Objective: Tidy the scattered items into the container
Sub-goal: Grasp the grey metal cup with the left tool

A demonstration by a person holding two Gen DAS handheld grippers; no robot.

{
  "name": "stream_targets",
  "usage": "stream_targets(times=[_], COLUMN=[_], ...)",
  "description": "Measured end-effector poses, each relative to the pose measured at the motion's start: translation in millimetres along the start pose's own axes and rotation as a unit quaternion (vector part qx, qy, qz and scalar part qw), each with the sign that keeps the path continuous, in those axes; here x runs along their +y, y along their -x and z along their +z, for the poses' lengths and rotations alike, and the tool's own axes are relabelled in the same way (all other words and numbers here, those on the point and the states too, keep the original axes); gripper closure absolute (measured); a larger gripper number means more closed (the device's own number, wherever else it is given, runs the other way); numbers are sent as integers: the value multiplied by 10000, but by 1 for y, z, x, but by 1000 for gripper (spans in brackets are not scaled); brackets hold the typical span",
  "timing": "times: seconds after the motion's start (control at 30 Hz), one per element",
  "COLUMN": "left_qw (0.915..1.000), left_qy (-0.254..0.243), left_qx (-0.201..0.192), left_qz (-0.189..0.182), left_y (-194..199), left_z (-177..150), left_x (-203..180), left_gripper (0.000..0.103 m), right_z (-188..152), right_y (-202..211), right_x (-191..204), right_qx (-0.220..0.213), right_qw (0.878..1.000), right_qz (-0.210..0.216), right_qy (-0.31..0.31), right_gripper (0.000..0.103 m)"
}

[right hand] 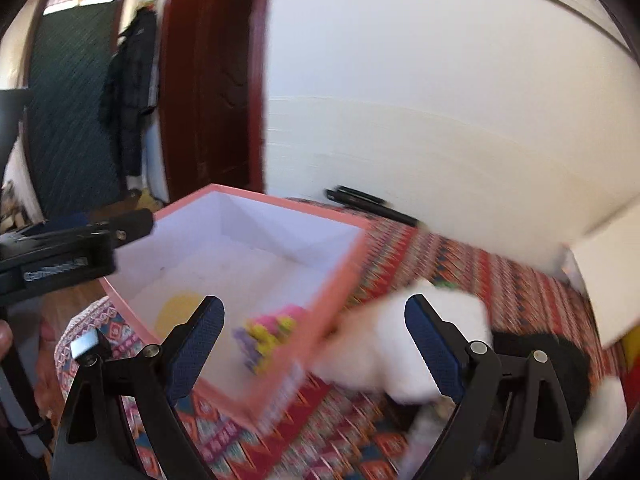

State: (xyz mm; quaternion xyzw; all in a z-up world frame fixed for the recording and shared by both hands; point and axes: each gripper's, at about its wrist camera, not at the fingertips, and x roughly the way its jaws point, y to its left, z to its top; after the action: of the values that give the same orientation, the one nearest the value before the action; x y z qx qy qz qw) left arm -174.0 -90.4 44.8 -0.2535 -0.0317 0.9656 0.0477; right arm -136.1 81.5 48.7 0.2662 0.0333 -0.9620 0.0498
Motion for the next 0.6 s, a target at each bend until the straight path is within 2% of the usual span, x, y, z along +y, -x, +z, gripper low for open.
stream_targets(times=[0.17, 0.23, 0.33, 0.47, 0.53, 0.6], left_qw=[9939, 9879, 9767, 9627, 9564, 9510], left_qy=[-560, -742, -1078, -1368, -1501, -1694], left_qx=[319, 533, 944, 1537, 1890, 2156], left_qz=[-897, -1253, -1595, -1755, -1644, -1426], left_y=[29, 40, 49, 38, 20, -3], left_z=[-37, -61, -99, -139, -159, -175], left_x=[-59, -84, -112, -135, -141, -141], left_gripper=[1, 1, 1, 1, 1, 1], right_z=[-49, -71, -100, -140, -156, -171], right_y=[50, 67, 82, 93, 93, 83], right_x=[-59, -81, -102, -136, -148, -157], right_qx=[32, 25, 103, 403, 651, 1097], right_qw=[9976, 9956, 9929, 9893, 9868, 9825], right_qz=[-361, -497, -726, -909, -981, -920], right_qy=[-598, -793, -935, -1070, -1115, -1195], right_gripper=[8, 8, 8, 8, 8, 8])
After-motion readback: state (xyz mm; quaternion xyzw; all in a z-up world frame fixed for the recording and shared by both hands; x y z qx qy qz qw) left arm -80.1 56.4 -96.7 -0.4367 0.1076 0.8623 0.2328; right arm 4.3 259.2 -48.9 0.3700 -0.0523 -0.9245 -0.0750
